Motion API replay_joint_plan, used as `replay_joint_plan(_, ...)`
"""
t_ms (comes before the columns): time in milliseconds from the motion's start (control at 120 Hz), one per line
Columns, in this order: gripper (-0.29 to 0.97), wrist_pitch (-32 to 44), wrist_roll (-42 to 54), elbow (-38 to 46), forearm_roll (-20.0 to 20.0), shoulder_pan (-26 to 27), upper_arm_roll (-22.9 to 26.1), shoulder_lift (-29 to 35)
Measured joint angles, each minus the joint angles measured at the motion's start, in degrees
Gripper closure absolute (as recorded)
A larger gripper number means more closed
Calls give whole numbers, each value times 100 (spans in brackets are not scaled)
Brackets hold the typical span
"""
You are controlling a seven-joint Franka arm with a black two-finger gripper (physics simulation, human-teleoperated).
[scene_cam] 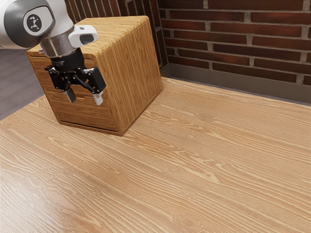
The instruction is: Pull the drawer handle with one arm to open the drawer
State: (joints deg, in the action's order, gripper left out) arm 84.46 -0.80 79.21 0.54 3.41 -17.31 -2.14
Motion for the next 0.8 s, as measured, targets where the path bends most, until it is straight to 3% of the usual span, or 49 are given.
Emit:
replay_joint_plan(350, 0, -36, 10, 14, 421, -80, -244, -21)
replay_joint_plan(475, 0, -261, 125, -946, 437, -180, -255, 13)
replay_joint_plan(800, 0, -116, 2892, -1292, 473, -28, -377, 133)
